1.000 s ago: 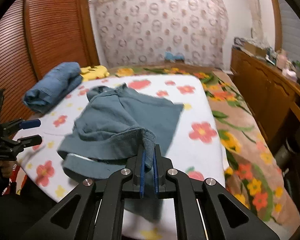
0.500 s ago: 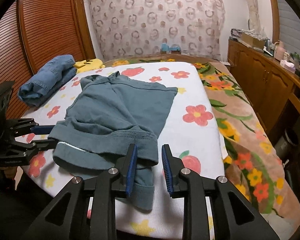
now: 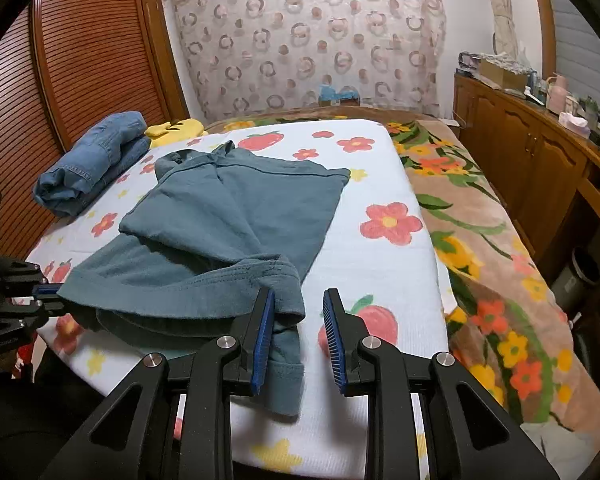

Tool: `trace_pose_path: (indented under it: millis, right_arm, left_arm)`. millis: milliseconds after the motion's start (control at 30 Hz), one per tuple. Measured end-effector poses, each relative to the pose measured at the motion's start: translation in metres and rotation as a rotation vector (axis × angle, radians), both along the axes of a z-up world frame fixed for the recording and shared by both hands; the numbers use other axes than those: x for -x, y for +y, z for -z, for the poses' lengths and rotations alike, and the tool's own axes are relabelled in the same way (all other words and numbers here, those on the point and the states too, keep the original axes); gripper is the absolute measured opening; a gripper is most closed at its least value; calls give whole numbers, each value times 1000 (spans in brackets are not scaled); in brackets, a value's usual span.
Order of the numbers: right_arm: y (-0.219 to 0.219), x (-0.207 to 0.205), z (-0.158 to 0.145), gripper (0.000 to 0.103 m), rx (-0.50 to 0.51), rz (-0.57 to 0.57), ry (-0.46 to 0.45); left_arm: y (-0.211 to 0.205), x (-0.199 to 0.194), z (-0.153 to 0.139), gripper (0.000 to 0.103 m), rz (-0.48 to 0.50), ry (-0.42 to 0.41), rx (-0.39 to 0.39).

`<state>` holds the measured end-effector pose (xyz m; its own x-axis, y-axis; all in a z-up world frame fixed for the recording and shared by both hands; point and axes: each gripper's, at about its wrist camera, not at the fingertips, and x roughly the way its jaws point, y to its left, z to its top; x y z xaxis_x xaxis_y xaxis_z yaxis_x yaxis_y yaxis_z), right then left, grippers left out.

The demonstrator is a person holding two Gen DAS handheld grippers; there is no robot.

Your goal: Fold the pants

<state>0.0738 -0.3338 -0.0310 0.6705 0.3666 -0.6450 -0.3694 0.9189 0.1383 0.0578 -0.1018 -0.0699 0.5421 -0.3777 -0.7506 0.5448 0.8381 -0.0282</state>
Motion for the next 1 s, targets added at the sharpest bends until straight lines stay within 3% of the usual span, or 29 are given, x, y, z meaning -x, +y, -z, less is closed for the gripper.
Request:
trace_pose_path:
  millis: [100, 167, 267, 500, 667, 733, 800, 1000]
  right_arm:
    - [-1, 1, 0, 26, 1, 0, -1]
    - [-1, 1, 0, 26, 3, -2, -2]
    - [-1, 2, -1, 26, -7, -3, -3]
    - [2, 3, -3, 26, -13, -14, -7]
    - [5, 4, -2, 27, -12, -23, -9]
    - [6, 4, -2, 35, -6, -23, -10]
    - [7, 4, -1, 36, -6, -27, -7]
    - [10, 0, 3, 36, 17, -24, 5]
  left_arm:
    - [2, -1, -2, 25, -16, -9, 0]
    - [3, 0, -5, 47, -16, -17, 13]
    - [0, 3, -10, 49, 7, -23, 37]
    - [-27, -4, 2, 57, 59, -7, -23]
    - [-33, -12, 10, 61, 25, -4, -69]
    - [-32, -14, 13, 61, 7, -6, -86]
    - [-30, -14, 13, 61, -10, -11, -79]
    - [-28, -8, 5, 61, -30, -79, -106]
